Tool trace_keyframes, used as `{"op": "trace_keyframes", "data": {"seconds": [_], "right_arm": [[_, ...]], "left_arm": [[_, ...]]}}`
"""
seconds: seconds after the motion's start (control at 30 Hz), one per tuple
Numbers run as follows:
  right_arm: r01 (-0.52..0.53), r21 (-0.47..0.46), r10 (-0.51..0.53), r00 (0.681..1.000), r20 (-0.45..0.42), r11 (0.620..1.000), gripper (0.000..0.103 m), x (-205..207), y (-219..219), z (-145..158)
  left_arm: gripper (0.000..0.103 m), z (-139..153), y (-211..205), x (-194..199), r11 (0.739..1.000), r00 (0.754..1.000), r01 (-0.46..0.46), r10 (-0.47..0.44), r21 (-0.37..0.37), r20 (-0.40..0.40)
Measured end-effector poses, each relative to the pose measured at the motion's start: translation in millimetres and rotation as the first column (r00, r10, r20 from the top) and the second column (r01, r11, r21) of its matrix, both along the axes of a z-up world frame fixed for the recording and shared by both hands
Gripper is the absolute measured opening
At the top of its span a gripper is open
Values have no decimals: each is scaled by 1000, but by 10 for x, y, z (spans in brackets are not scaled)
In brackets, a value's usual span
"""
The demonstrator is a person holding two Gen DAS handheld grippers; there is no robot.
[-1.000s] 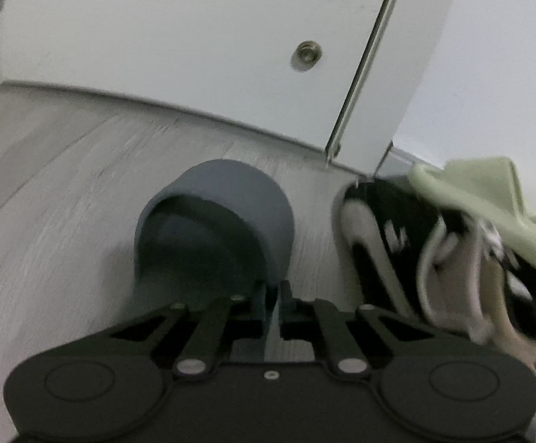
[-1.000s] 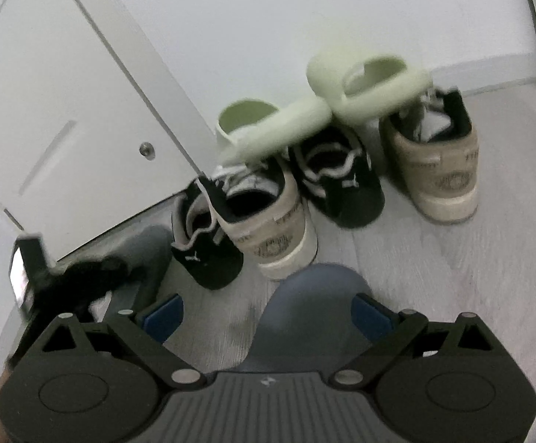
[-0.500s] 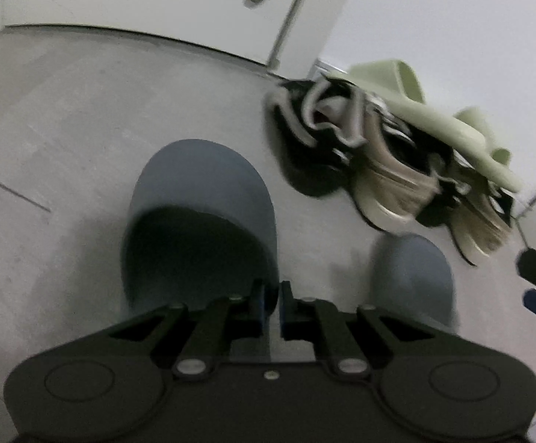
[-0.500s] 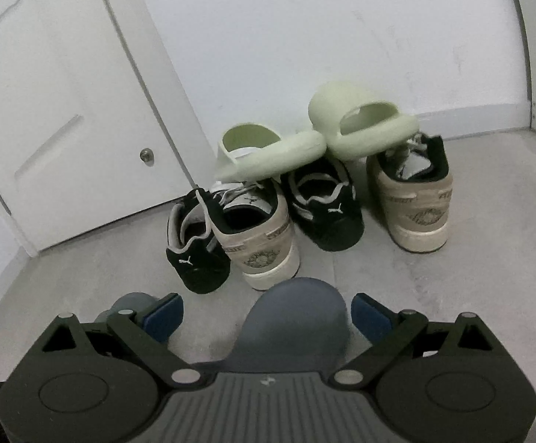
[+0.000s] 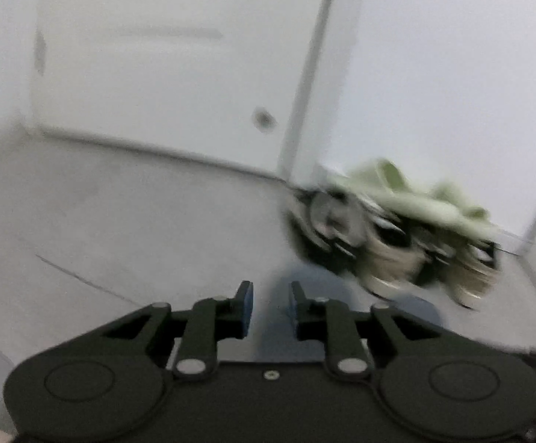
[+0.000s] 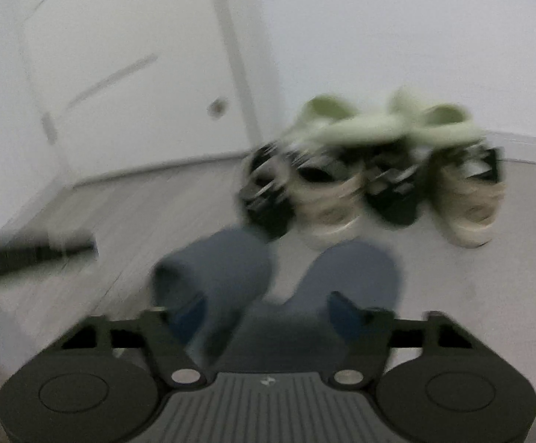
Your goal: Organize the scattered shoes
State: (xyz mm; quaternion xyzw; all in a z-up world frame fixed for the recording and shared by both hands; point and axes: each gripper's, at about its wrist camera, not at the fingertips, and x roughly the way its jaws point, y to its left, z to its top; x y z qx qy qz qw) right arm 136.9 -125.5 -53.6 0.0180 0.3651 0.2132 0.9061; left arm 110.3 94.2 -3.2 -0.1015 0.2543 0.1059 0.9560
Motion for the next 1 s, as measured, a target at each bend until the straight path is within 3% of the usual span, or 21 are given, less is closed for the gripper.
{"op": "trace_keyframes", "data": {"seconds": [0.07, 0.1, 0.17, 0.2, 0.27, 0.5, 0.7, 0.87, 0.97, 1.0], "right_arm": [[-60, -46, 59, 998, -26, 997, 38, -58, 213, -96], [-126, -198, 133, 991, 26, 972, 25, -166, 499, -151], [-165, -223, 164, 986, -26, 961, 17, -168, 614, -209], [-185, -234, 178, 983, -52, 954, 17, -168, 669, -238], [-185, -259, 169, 982, -86, 948, 18, -151, 691, -286], [-124, -177, 93, 981, -171, 976, 18, -11, 733, -260], [-138, -170, 107, 978, -179, 976, 17, -34, 1084, -324], [-171, -108, 151, 973, -173, 979, 17, 94, 1378, -357], [-216, -92, 198, 965, -170, 972, 17, 106, 1487, -329], [-235, -102, 215, 961, -172, 967, 17, 72, 1495, -323]], "left_arm": [[21, -2, 137, -40, 1000, 1000, -9, 9, 1, -5], [21, -23, 174, -47, 1000, 1000, -15, 15, -7, -6], [21, -90, 266, -51, 998, 1000, -26, 26, -55, -18], [21, -161, 344, -15, 993, 999, -26, 21, -112, -39], [21, -202, 386, 46, 990, 998, -32, 26, -137, -52], [21, -228, 416, 96, 988, 998, -32, 23, -150, -62], [22, -198, 759, -30, 953, 993, -105, 115, -283, 18], [23, -191, 1147, -155, 934, 957, -276, 288, -225, 23], [23, -244, 1381, -238, 897, 927, -365, 374, -249, -13], [23, -249, 1382, -235, 899, 930, -358, 367, -254, -13]]}}
